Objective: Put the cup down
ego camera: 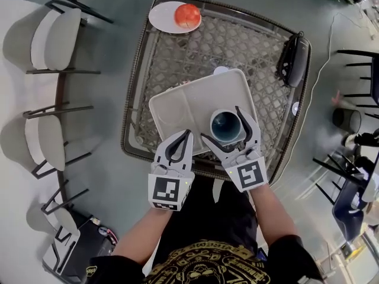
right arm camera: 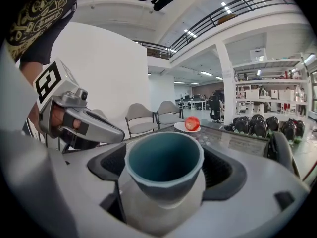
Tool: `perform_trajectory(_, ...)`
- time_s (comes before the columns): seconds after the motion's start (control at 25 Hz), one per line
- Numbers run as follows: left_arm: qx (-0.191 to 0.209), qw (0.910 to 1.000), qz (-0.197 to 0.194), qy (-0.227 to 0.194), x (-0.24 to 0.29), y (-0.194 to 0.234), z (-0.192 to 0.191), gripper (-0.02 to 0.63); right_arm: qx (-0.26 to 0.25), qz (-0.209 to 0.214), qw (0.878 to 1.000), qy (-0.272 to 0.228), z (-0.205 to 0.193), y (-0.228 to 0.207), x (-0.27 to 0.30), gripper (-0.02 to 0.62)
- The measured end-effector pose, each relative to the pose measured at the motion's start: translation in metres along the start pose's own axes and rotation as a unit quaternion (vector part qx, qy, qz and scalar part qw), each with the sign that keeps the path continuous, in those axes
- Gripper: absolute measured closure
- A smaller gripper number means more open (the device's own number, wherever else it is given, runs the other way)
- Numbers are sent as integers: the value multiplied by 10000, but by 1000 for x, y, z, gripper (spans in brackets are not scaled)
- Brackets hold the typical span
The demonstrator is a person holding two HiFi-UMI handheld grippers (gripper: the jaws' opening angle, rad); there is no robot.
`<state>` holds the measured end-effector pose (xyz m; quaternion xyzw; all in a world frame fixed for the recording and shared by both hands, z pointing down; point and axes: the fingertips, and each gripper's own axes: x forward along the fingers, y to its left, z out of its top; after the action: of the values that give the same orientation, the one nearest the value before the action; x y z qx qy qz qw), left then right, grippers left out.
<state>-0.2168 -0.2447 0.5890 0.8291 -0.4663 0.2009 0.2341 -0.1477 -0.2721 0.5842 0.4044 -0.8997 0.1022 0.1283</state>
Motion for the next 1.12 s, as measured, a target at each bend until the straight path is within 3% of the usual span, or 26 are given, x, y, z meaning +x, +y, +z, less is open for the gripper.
perform_trajectory(0.36,62,9998,104,-166,-29,-4,15,600,153,-234,9993,-235,34,7,-48,143)
perform_trajectory(0.76,247,9986,-107,-462,-58,-67,45,600,458,-135,9976,-504,76,18,-114,147)
perform_trajectory(1.0,287,9975,-122,-636,-84,-113,59,600,259,-62,9973,-684,103,28,-168,301)
perform_trajectory(1.12,342,9965,-138,-754,-98,-141,65,600,97,38,9981,-614,107,35,-198,337)
